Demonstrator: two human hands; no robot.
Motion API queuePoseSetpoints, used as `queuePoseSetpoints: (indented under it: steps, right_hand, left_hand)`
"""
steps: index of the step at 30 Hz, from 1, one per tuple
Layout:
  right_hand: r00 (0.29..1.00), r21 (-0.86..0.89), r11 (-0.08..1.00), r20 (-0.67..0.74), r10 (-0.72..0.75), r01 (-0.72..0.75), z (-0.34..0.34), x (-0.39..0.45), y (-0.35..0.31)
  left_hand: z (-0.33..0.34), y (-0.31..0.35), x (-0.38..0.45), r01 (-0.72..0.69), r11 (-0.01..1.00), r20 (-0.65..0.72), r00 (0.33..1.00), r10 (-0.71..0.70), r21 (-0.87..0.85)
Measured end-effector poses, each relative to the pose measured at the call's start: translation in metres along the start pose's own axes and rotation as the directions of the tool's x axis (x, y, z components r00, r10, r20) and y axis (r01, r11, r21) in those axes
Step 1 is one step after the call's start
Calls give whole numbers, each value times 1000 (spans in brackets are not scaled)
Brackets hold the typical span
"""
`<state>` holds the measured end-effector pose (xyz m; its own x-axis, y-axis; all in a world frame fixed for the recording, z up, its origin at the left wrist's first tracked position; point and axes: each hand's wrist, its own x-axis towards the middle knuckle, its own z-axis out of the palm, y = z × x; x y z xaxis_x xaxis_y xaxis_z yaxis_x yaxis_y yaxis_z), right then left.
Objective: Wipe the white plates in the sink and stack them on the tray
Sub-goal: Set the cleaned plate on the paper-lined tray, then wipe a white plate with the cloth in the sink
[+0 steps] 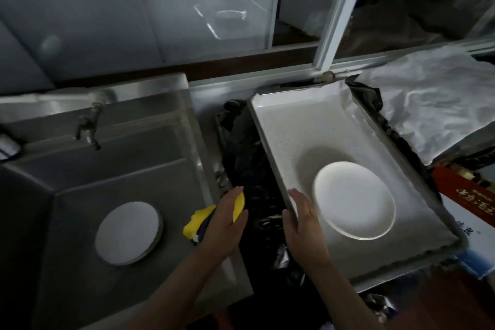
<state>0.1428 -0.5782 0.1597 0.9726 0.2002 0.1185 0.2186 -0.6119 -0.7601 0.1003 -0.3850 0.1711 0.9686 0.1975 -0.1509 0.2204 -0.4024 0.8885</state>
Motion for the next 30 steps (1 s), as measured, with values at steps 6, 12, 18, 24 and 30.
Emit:
queuePoseSetpoints:
  steps: [6, 12, 18, 24, 30]
  right_hand:
    - [991, 76, 997, 127, -36, 26, 80, -13, -65]
    - [968, 110, 994, 250, -30, 2, 143, -30, -105]
    - [945, 147, 987, 326, 18, -69, 197, -52, -135]
    - [893, 102, 986, 444, 72, -131, 235, -59, -136]
    - [833, 16, 987, 539, 129, -163, 274, -42, -126]
  left_hand:
    - [-85, -46, -26, 58, 997, -63, 997, -55, 46]
    - [-147, -98, -53, 141, 989, -99, 986, -136, 50]
    - [-190, -144, -81, 212, 977, -205, 957, -204, 16]
    - [-212, -193, -99, 342, 940, -225, 914, -338, -23]
    - [-221, -235, -99, 485, 873, -223, 847, -483, -47]
